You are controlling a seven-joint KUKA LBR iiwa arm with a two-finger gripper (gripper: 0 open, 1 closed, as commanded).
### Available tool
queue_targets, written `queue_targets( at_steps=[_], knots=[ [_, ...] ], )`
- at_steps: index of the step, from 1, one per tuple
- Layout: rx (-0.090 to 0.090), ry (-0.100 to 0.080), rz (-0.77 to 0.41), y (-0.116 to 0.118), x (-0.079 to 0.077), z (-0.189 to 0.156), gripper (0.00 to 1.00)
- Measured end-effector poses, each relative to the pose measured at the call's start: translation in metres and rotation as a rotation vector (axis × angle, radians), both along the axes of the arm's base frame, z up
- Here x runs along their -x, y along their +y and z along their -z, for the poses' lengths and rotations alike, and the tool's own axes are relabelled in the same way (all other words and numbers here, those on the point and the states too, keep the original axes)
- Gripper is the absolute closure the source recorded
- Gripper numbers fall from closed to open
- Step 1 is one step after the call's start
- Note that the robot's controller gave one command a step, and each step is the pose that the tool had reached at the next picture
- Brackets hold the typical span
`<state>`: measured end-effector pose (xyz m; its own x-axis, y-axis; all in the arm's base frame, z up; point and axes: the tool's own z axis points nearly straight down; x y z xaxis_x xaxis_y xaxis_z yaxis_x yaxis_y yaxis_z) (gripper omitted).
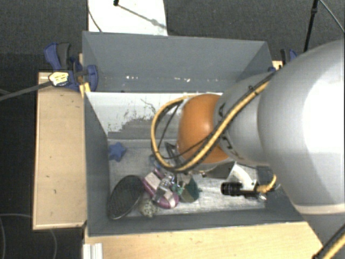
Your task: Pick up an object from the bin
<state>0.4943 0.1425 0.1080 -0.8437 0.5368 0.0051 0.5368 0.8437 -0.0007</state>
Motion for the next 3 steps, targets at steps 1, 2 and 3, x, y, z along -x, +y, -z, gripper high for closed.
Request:
queue_targets(
  at_steps=[1, 2, 3],
  knots=[
    [0.002, 0.002, 0.061, -0.005, 0.009, -0.006, 0.00],
    [0.000, -0.015, 0.211, -0.013, 0.014, 0.035, 0.00],
    [-0.003, -0.008, 0.511, -0.029, 0.004, 0.035, 0.00]
  ],
)
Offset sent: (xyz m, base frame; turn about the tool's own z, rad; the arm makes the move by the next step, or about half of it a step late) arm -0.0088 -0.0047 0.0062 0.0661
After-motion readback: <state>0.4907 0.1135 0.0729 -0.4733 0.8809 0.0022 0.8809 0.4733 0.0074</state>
